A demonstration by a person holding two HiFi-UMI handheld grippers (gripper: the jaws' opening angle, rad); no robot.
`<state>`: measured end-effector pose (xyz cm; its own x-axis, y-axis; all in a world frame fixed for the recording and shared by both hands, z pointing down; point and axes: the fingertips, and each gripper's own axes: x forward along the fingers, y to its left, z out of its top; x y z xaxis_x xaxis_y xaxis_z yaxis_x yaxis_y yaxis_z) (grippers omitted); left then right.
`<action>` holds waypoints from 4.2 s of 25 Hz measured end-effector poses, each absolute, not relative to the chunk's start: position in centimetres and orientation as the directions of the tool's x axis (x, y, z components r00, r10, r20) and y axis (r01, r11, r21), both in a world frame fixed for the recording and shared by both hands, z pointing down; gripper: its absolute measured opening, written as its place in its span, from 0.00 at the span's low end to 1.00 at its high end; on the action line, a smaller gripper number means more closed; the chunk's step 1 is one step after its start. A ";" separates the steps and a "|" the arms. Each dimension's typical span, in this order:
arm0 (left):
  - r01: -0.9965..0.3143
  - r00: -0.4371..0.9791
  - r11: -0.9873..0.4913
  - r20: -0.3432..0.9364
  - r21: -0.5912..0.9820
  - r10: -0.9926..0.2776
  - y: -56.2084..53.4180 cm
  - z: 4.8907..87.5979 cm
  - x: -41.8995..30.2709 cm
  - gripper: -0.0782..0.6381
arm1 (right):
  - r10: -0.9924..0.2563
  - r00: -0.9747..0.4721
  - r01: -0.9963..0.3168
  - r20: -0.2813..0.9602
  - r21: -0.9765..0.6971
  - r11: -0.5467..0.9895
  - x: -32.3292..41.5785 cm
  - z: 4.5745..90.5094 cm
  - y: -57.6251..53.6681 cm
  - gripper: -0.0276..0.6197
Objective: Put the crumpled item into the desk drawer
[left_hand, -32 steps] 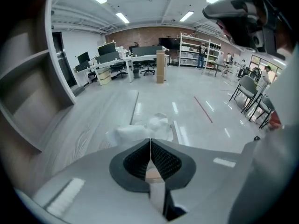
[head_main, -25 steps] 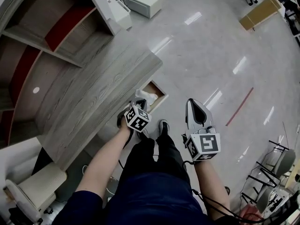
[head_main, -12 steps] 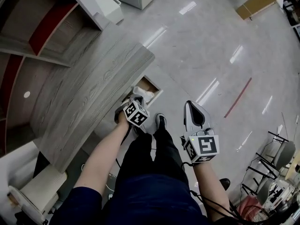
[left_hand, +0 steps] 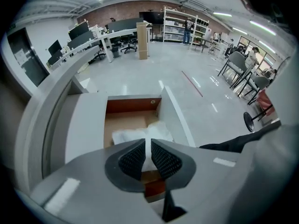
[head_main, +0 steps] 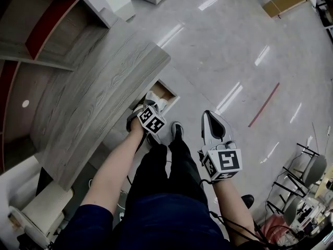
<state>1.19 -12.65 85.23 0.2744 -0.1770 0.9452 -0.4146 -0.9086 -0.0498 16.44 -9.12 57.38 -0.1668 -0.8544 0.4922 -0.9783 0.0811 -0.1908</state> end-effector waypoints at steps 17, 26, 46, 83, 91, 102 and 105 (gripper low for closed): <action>-0.639 0.398 -0.768 0.840 -0.035 -0.369 -14.8 75.2 -1.7 0.13 | -0.869 -0.248 -0.965 0.428 -0.189 0.182 13.4 54.9 -11.9 0.05; -0.788 0.418 -0.604 0.621 -0.116 -0.663 -19.6 62.4 -7.0 0.13 | -0.903 -0.293 -0.955 0.315 -0.148 0.258 9.8 50.6 -15.3 0.05; -0.910 0.407 -0.413 0.095 -0.047 -0.908 -22.0 35.3 -10.4 0.13 | -0.960 -0.272 -0.960 -0.064 -0.051 0.275 11.1 33.1 -18.5 0.05; -0.919 0.391 -0.392 -0.036 0.033 -0.920 -21.3 29.0 -10.2 0.13 | -0.944 -0.296 -0.954 -0.144 -0.007 0.300 11.9 27.6 -17.3 0.05; -0.917 0.397 -0.398 -0.025 0.023 -0.917 -20.9 29.5 -9.9 0.13 | -0.942 -0.308 -0.950 -0.133 -0.003 0.311 11.5 28.4 -17.2 0.05; -0.915 0.403 -0.403 -0.012 0.027 -0.915 -20.8 30.0 -8.9 0.13 | -0.938 -0.324 -0.945 -0.123 -0.011 0.327 11.8 28.7 -17.2 0.05; -0.915 0.402 -0.402 -0.009 0.028 -0.916 -20.8 30.1 -8.8 0.13 | -0.937 -0.326 -0.944 -0.124 -0.015 0.330 11.8 28.8 -17.3 0.05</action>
